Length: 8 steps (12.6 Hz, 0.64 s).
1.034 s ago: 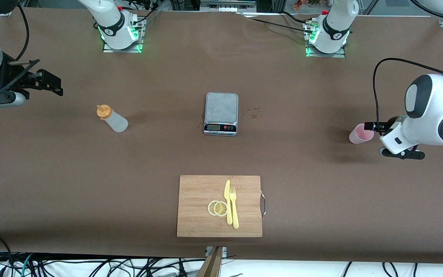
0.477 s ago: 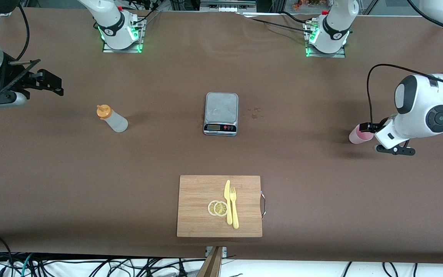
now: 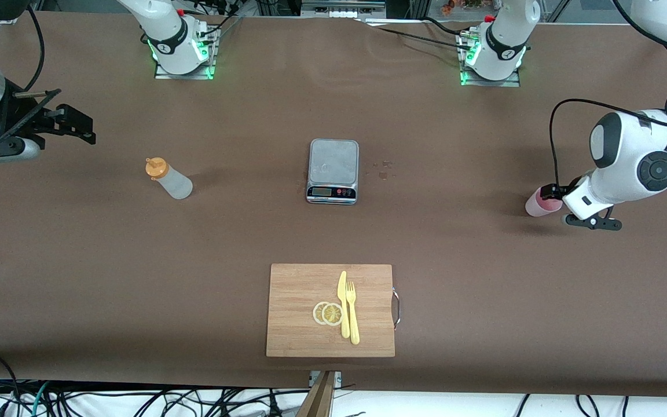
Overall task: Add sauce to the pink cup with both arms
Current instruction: 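Lower the left gripper onto the pink cup and grasp it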
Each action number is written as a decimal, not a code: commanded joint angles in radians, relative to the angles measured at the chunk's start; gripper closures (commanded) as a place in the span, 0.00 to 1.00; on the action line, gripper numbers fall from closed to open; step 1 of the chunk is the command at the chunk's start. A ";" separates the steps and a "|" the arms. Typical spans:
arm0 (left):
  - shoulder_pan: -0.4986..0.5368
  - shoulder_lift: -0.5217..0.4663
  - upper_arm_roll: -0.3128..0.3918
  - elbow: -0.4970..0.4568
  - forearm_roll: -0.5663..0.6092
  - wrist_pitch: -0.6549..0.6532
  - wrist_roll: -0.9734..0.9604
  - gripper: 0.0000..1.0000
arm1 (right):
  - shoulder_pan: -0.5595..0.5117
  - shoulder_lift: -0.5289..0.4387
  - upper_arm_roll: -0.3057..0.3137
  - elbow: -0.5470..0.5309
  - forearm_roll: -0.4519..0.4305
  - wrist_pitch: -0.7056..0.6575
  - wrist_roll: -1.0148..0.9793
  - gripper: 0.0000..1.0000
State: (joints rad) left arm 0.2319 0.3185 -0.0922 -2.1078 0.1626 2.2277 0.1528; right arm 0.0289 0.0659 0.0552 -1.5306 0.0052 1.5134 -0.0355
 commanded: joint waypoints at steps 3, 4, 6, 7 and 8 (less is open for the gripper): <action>0.029 0.004 -0.006 -0.018 0.026 0.029 0.054 0.36 | 0.002 -0.003 0.003 0.007 -0.007 -0.006 0.013 0.00; 0.029 0.010 -0.006 -0.020 0.026 0.030 0.054 0.39 | 0.002 -0.003 0.003 0.007 -0.005 -0.006 0.013 0.00; 0.030 0.022 -0.006 -0.020 0.026 0.039 0.057 0.43 | 0.002 -0.003 0.005 0.007 -0.004 -0.006 0.014 0.00; 0.030 0.024 -0.006 -0.020 0.026 0.040 0.054 0.49 | 0.002 -0.003 0.003 0.007 -0.002 -0.006 0.014 0.00; 0.029 0.025 -0.007 -0.020 0.025 0.038 0.053 0.59 | 0.002 -0.003 0.005 0.007 -0.002 -0.006 0.014 0.00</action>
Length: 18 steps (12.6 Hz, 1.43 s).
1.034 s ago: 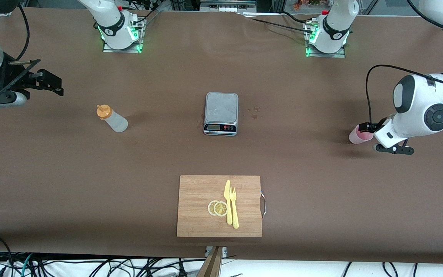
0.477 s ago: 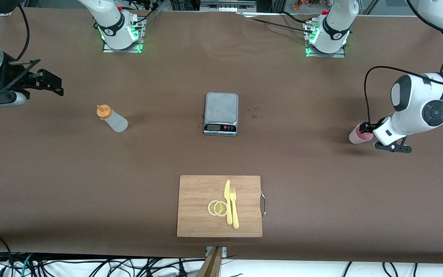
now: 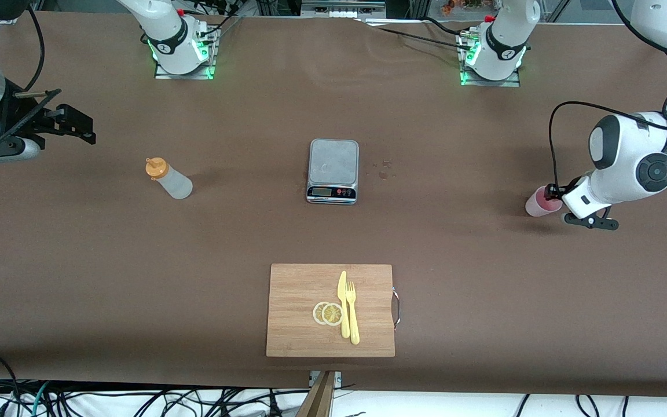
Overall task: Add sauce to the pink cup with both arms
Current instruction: 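Lower the left gripper onto the pink cup and grasp it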
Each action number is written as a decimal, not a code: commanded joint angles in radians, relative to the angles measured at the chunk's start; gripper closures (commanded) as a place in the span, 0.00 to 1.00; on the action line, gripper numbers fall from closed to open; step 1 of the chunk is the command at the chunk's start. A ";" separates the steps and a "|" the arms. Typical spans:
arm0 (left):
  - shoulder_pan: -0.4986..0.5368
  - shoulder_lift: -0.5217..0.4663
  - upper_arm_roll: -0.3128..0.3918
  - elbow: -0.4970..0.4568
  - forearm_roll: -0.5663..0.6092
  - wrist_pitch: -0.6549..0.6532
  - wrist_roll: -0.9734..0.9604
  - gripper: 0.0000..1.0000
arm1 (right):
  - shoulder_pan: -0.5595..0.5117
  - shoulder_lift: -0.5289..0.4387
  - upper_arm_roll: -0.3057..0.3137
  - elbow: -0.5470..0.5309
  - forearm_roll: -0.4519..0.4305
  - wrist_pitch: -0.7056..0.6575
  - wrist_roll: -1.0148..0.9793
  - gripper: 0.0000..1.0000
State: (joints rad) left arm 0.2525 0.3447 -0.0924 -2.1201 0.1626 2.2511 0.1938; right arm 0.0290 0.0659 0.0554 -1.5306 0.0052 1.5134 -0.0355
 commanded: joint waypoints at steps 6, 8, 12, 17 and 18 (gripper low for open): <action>0.008 0.008 -0.007 -0.003 0.015 0.015 0.006 1.00 | 0.002 -0.001 0.003 0.007 -0.004 -0.006 0.014 0.00; 0.008 0.005 -0.007 0.005 0.015 0.010 0.006 1.00 | 0.002 -0.001 0.003 0.007 -0.004 -0.004 0.014 0.00; -0.004 -0.004 -0.045 0.075 0.009 -0.059 -0.004 1.00 | 0.002 -0.003 0.003 0.007 -0.002 -0.006 0.014 0.00; -0.024 0.000 -0.213 0.187 -0.005 -0.202 -0.132 1.00 | 0.002 -0.003 0.003 0.007 -0.004 -0.007 0.016 0.00; -0.041 -0.001 -0.240 0.190 -0.005 -0.205 -0.187 1.00 | 0.002 -0.003 0.003 0.007 -0.004 -0.007 0.014 0.00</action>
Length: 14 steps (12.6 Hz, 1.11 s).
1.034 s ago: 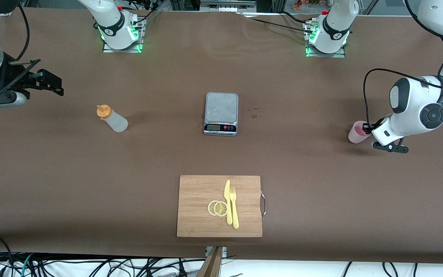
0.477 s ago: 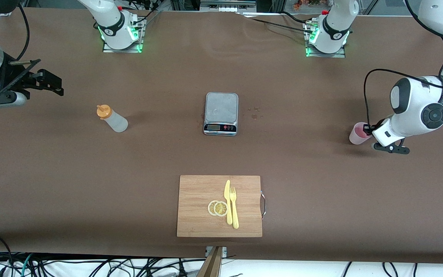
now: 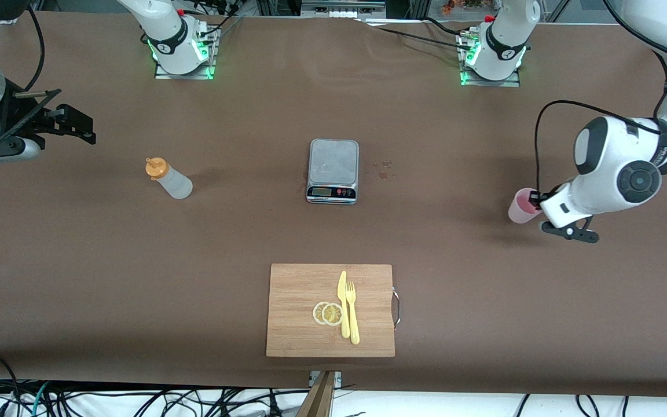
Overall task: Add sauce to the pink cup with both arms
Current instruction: 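Lower the left gripper onto the pink cup and grasp it, then carry the pink cup with the left gripper onto the scale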
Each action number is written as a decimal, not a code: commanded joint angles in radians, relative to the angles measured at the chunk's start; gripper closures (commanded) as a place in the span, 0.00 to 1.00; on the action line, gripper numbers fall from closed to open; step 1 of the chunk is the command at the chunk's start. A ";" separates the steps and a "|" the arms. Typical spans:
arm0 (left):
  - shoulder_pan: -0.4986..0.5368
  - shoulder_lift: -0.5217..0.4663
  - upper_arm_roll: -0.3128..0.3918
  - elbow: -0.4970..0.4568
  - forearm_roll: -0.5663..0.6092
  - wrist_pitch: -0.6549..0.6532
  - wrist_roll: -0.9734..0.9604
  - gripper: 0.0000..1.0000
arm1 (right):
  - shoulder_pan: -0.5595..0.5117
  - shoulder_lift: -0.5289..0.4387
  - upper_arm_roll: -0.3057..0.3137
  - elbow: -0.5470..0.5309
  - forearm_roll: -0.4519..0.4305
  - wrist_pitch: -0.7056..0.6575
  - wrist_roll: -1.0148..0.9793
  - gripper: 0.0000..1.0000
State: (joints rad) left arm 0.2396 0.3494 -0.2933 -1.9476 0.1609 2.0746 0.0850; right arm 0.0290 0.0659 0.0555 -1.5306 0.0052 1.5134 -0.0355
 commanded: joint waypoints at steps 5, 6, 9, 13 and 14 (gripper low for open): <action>-0.117 -0.003 -0.193 0.075 -0.027 -0.134 -0.315 1.00 | 0.002 -0.003 0.004 0.007 -0.005 -0.009 0.016 0.00; -0.150 0.003 -0.195 0.094 -0.087 -0.134 -0.333 1.00 | 0.002 -0.003 0.004 0.007 -0.007 -0.007 0.016 0.00; -0.245 0.048 -0.193 0.192 -0.170 -0.163 -0.425 1.00 | 0.002 -0.003 0.003 0.007 -0.007 -0.007 0.014 0.00; -0.384 0.155 -0.195 0.292 -0.178 -0.160 -0.750 1.00 | 0.002 -0.005 0.004 0.006 -0.002 -0.016 0.016 0.00; -0.416 0.178 -0.195 0.306 -0.188 -0.154 -0.805 1.00 | 0.002 -0.005 0.004 0.007 -0.002 -0.016 0.016 0.00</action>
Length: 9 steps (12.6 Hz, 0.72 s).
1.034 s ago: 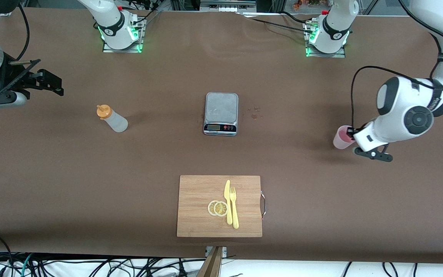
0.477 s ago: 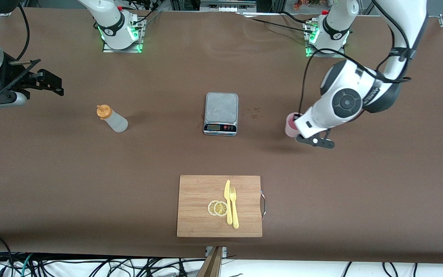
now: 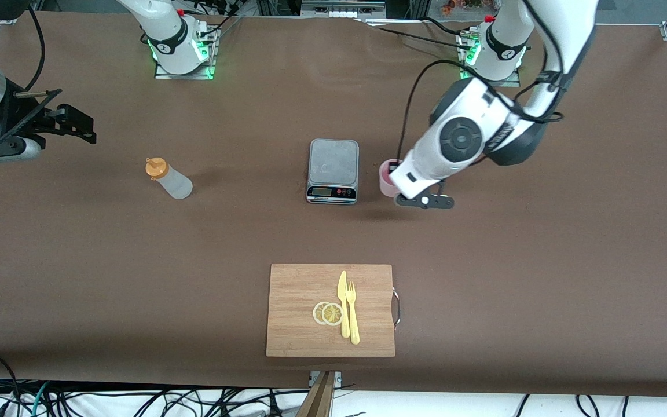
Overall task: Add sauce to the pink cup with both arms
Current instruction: 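Carry the pink cup with the left gripper onto the scale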
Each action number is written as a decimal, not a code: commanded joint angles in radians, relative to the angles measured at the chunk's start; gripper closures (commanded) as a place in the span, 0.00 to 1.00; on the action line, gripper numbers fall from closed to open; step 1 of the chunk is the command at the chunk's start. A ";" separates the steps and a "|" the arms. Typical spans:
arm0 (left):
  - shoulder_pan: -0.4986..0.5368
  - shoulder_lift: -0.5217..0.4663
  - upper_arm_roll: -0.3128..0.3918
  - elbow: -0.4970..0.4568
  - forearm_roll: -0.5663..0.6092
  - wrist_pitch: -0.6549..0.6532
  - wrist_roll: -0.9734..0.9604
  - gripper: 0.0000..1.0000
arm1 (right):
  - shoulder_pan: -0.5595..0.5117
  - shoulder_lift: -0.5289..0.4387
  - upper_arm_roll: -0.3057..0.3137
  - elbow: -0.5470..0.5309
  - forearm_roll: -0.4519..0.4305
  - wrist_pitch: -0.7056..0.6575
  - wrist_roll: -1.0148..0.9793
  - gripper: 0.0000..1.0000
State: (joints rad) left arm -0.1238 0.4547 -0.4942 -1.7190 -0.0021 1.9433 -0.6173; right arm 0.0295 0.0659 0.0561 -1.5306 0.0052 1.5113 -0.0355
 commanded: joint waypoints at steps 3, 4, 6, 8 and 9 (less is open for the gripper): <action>-0.129 0.143 0.006 0.128 -0.027 -0.012 -0.134 1.00 | 0.001 -0.005 0.004 0.007 -0.001 -0.013 0.016 0.00; -0.138 0.144 0.006 0.128 -0.029 -0.003 -0.134 1.00 | 0.001 -0.005 0.004 0.007 -0.001 -0.013 0.016 0.00; -0.184 0.174 0.006 0.128 -0.033 0.028 -0.127 1.00 | 0.001 -0.005 0.004 0.007 -0.001 -0.014 0.016 0.00; -0.226 0.194 0.006 0.125 -0.033 0.066 -0.125 1.00 | 0.003 -0.005 0.005 0.007 -0.001 -0.014 0.016 0.00; -0.238 0.197 0.006 0.125 -0.032 0.074 -0.125 1.00 | 0.003 -0.005 0.005 0.007 -0.002 -0.013 0.016 0.00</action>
State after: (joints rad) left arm -0.3222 0.6288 -0.4968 -1.6246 -0.0078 2.0090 -0.7462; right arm 0.0302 0.0659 0.0570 -1.5306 0.0052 1.5111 -0.0355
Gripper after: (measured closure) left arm 0.960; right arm 0.000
